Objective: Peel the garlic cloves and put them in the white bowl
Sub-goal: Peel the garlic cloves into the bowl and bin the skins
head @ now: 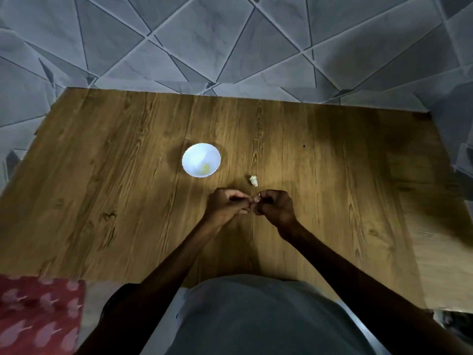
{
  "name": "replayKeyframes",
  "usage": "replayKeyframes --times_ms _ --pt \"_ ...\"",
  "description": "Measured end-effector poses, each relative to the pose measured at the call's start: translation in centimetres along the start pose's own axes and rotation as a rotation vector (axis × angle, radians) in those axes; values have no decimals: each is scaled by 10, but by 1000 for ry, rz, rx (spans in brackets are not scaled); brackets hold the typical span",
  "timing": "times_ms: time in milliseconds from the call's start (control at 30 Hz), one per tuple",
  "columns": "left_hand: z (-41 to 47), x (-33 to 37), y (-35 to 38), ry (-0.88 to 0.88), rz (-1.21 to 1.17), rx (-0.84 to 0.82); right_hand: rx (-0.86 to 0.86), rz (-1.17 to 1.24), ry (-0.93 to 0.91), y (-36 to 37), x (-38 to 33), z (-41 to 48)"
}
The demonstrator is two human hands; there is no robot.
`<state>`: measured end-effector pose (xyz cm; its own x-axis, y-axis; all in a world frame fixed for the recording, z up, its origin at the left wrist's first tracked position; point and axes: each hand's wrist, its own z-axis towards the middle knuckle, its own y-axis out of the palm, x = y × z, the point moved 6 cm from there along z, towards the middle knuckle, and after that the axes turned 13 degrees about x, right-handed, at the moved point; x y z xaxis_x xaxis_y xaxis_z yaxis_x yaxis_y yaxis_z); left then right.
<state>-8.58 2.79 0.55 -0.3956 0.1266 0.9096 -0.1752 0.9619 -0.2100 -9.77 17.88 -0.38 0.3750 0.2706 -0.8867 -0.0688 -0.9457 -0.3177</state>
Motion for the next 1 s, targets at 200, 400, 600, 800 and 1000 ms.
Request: replayKeyframes --times_ms 200,400,600,800,1000 --pt "-2 2 -9 236 306 -9 38 -374 -467 3 -16 -7" --pt "-3 0 -9 252 397 4 31 -384 -462 7 -16 -7" --pt "-9 -9 -12 -62 147 -18 66 -369 -488 11 -22 -12" --pt "-12 -13 -10 -445 -138 -93 109 -392 -511 13 -24 -23" --pt "-8 -22 -11 -548 -283 -125 114 -368 -439 21 -12 -16"
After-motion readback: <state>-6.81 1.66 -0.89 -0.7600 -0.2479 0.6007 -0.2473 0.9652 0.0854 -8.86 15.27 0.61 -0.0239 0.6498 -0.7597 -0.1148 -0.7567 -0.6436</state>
